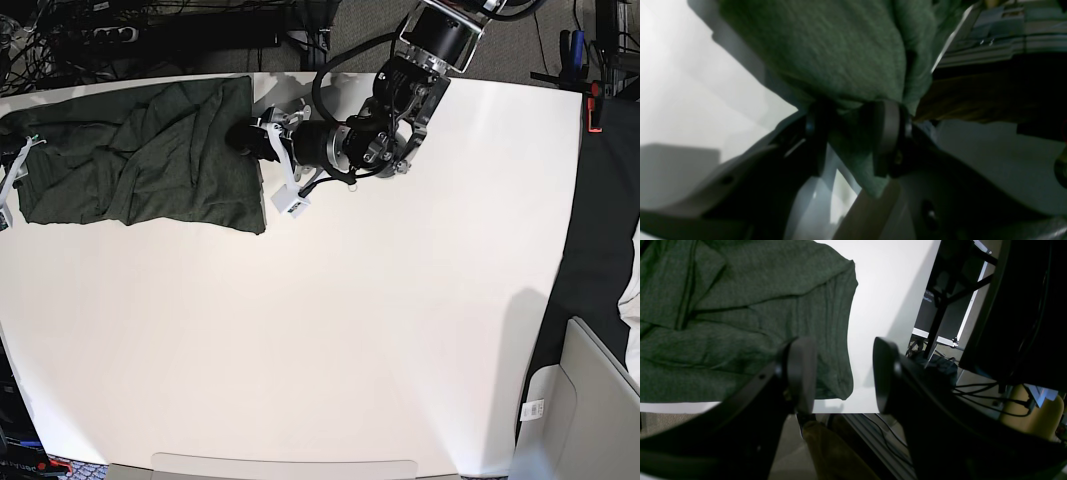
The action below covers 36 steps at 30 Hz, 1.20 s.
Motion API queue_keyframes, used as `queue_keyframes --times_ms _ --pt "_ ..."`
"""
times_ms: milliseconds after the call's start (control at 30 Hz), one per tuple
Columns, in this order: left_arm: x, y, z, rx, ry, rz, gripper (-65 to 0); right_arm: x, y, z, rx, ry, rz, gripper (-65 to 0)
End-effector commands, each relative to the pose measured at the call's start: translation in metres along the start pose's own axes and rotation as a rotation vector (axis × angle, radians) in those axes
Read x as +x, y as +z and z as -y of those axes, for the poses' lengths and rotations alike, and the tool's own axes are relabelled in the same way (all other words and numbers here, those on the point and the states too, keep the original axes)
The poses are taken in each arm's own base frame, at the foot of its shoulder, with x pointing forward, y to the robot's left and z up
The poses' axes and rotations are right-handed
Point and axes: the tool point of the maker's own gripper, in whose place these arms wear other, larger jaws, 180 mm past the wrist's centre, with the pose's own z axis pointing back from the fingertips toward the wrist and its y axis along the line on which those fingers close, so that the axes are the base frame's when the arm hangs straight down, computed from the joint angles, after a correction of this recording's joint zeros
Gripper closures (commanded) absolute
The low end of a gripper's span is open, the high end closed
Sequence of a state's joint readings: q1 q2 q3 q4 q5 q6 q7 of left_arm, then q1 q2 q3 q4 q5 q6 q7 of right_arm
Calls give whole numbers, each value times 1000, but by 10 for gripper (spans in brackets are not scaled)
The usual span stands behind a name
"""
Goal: Fold the T-shirt properly
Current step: 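Grasp the folded shirt's edge with the left gripper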
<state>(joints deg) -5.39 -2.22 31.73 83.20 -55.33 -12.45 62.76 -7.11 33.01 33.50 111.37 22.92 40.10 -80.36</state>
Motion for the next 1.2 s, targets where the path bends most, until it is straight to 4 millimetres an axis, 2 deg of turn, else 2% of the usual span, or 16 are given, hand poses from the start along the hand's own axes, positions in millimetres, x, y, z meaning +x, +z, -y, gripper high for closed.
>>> queue_keyframes --times_ms 0,233,467,567,667,800,1033,1167 --pt "13 -1 9 -32 -18 35 -216 7 8 14 -40 12 23 -250" --pt "9 -10 -10 -5 42 60 -216 7 8 14 -41 11 23 -250" --pt "12 -6 -11 -1 41 74 -216 8 12 23 -63 31 17 -250" --pt "16 4 -10 11 18 93 -244 8 12 23 -63 31 17 -250" --pt "17 19 -19 43 80 144 -278 8 12 23 -62 33 17 -250" --pt "12 32 -33 64 146 168 -289 8 11 22 -60 34 16 -250" --pt "16 35 -26 20 172 186 -320 9 12 23 -62 33 18 -250" --pt "27 36 -18 -19 174 203 -330 8 11 23 -61 34 17 -250"
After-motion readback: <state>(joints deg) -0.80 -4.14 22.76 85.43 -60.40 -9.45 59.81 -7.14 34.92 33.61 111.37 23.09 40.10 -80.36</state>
